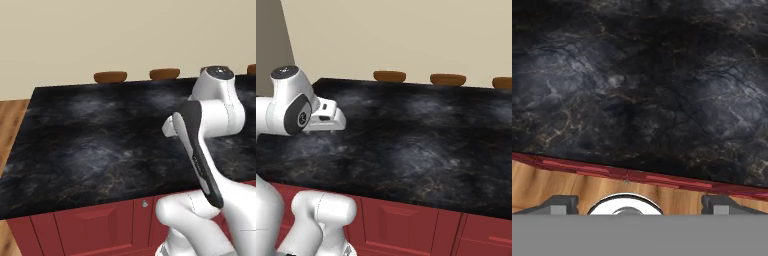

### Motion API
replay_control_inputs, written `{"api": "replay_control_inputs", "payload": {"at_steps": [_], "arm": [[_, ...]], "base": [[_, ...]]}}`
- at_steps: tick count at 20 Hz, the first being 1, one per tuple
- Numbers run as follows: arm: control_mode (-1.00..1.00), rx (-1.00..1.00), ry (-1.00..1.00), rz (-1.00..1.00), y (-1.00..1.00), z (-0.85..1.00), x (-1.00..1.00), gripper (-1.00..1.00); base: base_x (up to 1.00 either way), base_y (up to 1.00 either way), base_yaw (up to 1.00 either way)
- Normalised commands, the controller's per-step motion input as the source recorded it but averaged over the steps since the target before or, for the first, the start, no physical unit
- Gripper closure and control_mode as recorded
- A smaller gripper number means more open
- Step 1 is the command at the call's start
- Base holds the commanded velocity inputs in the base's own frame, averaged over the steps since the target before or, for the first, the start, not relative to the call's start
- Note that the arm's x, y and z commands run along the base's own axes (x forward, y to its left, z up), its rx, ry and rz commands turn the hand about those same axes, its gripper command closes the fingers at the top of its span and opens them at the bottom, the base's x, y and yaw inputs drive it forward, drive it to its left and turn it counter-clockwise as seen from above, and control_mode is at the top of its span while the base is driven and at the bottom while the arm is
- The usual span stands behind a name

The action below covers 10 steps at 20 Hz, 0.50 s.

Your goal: Navigate to the range hood.

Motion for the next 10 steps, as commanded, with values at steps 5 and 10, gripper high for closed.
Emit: {"api": "replay_control_inputs", "payload": {"at_steps": [5,10], "arm": [[1.00,0.00,-0.01,-0.01,-0.06,0.00,-0.15,-1.00],[1.00,0.00,0.00,0.00,0.00,0.00,0.00,-1.00]], "base": [[-0.19,-0.47,-0.07],[-0.22,-0.98,-0.24]]}}
